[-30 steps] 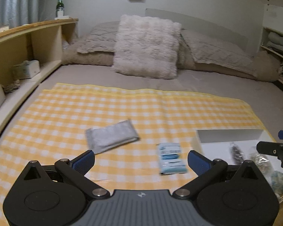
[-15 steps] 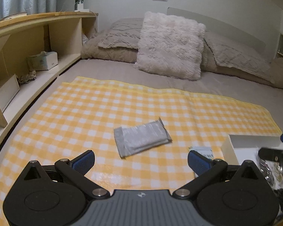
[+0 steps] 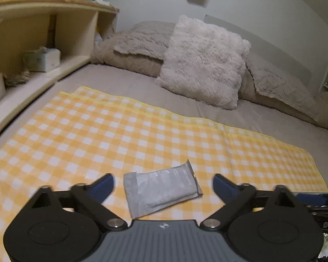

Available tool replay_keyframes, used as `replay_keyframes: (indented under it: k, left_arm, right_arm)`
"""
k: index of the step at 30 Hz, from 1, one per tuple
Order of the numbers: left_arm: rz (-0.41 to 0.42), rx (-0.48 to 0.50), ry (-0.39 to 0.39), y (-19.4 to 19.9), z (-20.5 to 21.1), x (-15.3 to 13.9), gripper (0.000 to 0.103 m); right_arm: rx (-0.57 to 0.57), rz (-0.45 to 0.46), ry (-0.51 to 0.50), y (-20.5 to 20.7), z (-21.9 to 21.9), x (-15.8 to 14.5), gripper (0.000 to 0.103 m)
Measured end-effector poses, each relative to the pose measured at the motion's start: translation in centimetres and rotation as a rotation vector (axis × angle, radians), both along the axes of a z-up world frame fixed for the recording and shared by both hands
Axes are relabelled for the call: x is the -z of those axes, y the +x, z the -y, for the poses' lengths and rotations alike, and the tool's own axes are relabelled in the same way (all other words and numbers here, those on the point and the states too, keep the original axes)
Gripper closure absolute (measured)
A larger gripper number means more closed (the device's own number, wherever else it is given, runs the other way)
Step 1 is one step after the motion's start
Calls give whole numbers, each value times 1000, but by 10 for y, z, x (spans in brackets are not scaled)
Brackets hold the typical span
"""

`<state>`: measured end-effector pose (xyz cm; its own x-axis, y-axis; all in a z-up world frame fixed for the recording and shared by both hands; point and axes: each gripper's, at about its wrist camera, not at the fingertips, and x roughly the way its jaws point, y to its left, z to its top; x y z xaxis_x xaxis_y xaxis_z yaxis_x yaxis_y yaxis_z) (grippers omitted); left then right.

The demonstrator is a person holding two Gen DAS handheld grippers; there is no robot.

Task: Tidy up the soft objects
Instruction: 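Grasp the grey foil packet with the left tool while the right tool grasps the sachet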

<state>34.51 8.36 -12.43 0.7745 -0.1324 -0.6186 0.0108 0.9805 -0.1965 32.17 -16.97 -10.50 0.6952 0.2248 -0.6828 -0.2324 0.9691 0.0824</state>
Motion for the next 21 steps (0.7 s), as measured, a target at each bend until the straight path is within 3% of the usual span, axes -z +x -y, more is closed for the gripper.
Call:
replay_keyframes:
  k: [1, 4, 10, 18, 21]
  left_arm:
    - [-9, 7, -6, 6, 0, 3, 20]
    - [-31, 41, 9, 28, 1, 15, 31]
    - [-49, 52, 75, 67, -2, 38, 38]
    - [-45, 62, 124, 96, 3, 65, 36]
    - [-27, 70, 189, 103, 10, 72, 21]
  right_arm:
    - [-4, -17, 9, 6, -2, 3, 61]
    - [-33, -45, -28, 18, -13, 11, 75]
    - [-117, -93, -122, 41, -27, 34, 92]
    - [-179, -149, -225, 62, -29, 64, 94]
    - [-204, -136, -326, 63, -37, 73, 94]
